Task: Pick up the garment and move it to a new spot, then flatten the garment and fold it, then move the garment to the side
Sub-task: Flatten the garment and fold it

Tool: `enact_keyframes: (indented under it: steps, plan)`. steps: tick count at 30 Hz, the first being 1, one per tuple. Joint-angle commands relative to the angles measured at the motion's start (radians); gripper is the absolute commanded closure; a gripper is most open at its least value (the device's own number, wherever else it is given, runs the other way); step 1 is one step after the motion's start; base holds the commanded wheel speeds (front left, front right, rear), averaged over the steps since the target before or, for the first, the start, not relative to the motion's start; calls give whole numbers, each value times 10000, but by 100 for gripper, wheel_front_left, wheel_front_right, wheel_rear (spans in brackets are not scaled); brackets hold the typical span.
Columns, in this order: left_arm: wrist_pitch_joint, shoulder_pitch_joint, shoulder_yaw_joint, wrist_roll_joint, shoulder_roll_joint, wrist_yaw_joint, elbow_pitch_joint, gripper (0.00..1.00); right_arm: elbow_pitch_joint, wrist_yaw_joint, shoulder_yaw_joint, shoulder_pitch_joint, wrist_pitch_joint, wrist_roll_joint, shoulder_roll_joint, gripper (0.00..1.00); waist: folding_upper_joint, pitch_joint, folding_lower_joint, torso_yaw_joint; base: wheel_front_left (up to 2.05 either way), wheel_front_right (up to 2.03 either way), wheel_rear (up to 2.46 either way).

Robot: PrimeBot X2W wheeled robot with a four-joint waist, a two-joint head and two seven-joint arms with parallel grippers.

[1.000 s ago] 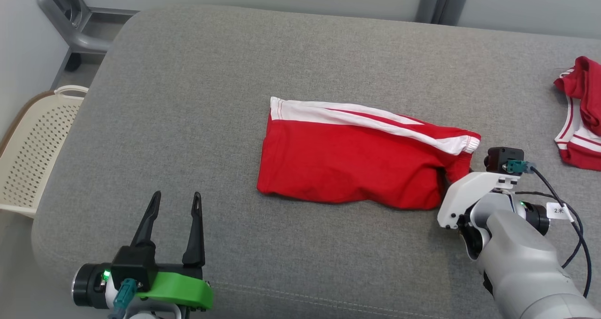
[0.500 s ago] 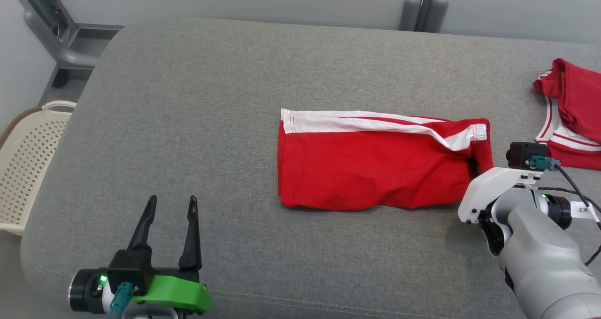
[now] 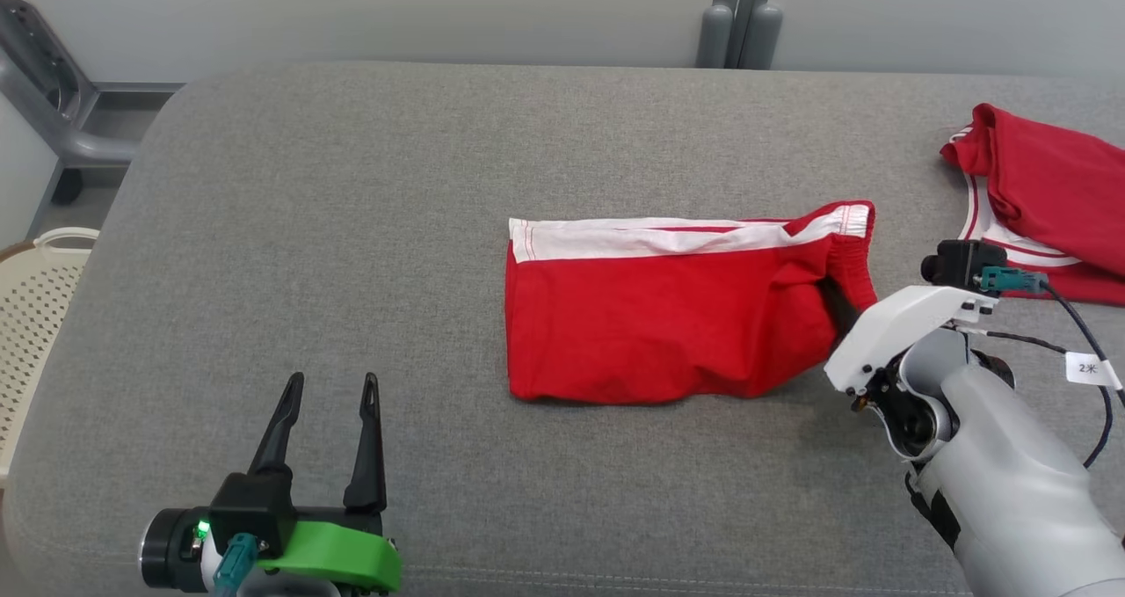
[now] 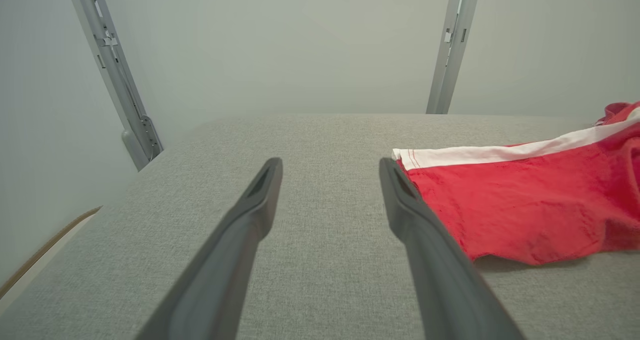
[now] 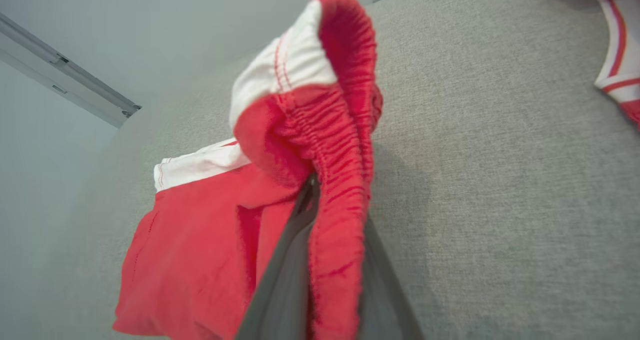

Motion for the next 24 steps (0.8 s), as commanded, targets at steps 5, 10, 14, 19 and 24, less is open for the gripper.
enact_keyframes:
  steps: [5,10,14,19,24]
  plan:
    - [18,-11,-199,-128,-4,40,56,0,-1836,-3,579,646,1057,2177,-400,100,0,-51,0,100,0,0,0]
    - [18,-104,-412,-289,-1,24,151,0,-2802,-1,927,816,1377,3332,-382,100,0,-69,0,407,0,0,0]
    - [18,-172,-610,-393,-1,88,142,0,-2943,-1,1136,639,1390,3761,-265,100,0,-64,0,711,0,0,0]
    - [18,-191,-822,-466,-2,162,131,0,-2630,-1,1485,307,1152,3783,1,100,0,-49,0,1046,0,0,0]
    - [18,-238,-1064,-554,-3,213,176,0,-1485,-1,1670,-163,920,3684,437,100,0,-1,0,1435,0,0,0]
